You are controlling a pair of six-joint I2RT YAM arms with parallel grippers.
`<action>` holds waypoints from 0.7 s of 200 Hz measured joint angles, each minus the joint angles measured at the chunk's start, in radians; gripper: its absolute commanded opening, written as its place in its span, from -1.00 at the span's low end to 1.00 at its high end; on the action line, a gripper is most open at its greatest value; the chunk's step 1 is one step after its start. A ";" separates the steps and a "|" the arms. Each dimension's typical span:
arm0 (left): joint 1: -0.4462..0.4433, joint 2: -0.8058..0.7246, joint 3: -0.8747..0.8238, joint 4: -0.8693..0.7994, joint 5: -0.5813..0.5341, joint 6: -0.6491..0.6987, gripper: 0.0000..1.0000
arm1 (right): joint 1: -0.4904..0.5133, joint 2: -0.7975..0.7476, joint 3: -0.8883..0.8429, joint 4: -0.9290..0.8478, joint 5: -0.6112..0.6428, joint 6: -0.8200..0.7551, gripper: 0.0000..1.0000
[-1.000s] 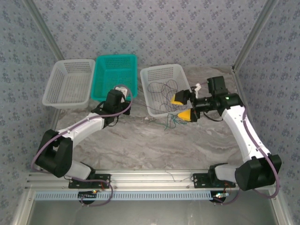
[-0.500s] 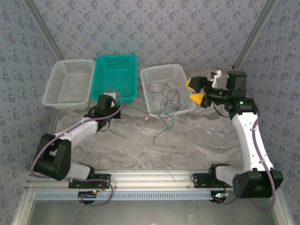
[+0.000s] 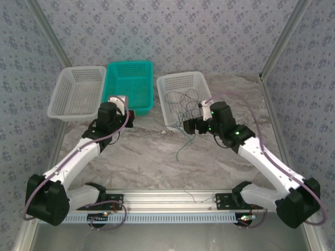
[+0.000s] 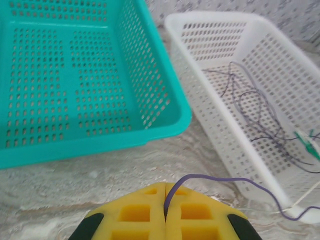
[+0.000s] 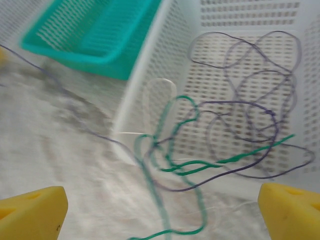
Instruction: Untangle the cables
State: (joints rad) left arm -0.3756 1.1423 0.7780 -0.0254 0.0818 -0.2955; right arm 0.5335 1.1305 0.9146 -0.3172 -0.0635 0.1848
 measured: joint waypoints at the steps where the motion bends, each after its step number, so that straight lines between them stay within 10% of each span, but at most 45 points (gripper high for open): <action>1: 0.000 0.000 0.001 0.000 0.001 0.000 -1.00 | 0.000 0.009 0.000 0.004 0.005 -0.006 1.00; 49: -0.026 -0.044 0.008 -0.016 0.039 0.023 -1.00 | 0.016 0.277 0.083 0.057 -0.023 -0.101 1.00; 140: -0.031 -0.055 0.010 -0.031 0.034 0.034 -1.00 | 0.032 0.394 0.127 0.010 -0.143 -0.194 0.17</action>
State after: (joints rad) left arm -0.4061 1.0878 0.7883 -0.0563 0.1158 -0.2615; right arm 0.5655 1.5242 1.0416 -0.3069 -0.2070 -0.0090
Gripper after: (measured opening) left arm 0.043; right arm 0.633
